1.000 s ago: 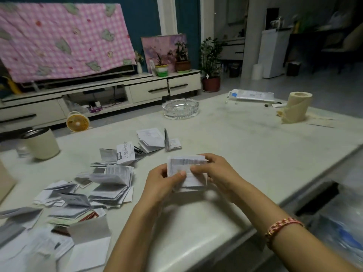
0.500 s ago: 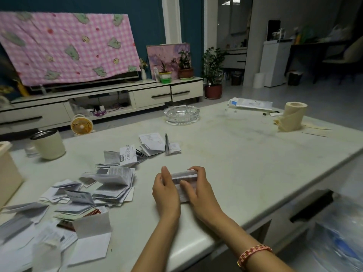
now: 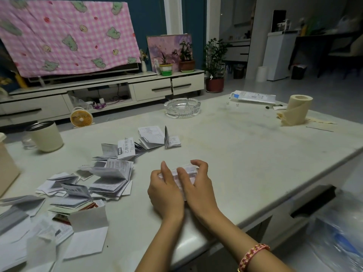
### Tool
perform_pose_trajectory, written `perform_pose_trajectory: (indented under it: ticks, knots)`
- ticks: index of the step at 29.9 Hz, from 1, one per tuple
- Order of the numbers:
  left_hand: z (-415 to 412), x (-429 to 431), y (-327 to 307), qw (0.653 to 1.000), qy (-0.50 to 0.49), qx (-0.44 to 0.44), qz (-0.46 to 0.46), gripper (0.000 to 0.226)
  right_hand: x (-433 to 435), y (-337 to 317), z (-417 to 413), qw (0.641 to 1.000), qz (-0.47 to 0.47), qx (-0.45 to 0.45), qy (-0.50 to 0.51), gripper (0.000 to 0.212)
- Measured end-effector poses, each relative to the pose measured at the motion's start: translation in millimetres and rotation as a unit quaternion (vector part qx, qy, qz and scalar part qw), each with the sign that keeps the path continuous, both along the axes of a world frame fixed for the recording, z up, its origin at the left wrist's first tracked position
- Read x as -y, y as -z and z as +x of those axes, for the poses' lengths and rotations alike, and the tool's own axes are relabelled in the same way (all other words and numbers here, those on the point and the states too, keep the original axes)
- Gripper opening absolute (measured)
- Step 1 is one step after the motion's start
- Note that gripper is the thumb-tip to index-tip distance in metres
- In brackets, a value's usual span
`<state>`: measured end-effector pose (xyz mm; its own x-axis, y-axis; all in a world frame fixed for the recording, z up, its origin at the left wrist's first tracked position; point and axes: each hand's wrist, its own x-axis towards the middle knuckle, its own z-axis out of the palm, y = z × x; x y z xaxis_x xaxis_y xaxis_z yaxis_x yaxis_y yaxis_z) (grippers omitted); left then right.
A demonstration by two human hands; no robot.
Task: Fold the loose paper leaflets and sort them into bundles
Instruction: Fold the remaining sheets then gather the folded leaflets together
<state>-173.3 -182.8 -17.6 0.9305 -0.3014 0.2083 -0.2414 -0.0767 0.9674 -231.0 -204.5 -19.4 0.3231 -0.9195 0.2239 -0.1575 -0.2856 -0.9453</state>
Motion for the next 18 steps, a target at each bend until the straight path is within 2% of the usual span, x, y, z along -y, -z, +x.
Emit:
perform_pose_trajectory:
  ticks: [2, 5, 12, 18]
  knots:
    - [-0.4, -0.3, -0.5, 1.000, -0.003, -0.003, -0.017, 0.036, 3.6, -2.0, 4.4, 0.999, 0.015, -0.021, 0.046, 0.036]
    - [0.0, -0.6, -1.9, 0.999, -0.013, -0.012, -0.042, 0.035, 7.0, -1.3, 6.1, 0.998, 0.035, 0.012, 0.057, 0.034]
    - [4.4, 0.0, -0.6, 0.998, -0.015, -0.011, -0.058, 0.043, 4.1, 1.3, 7.0, 0.998, -0.026, 0.045, 0.044, 0.024]
    - [8.3, 0.4, -0.1, 0.996, -0.019, -0.055, -0.070, 0.053, 5.8, 5.4, 7.2, 0.995, -0.061, 0.046, 0.065, 0.041]
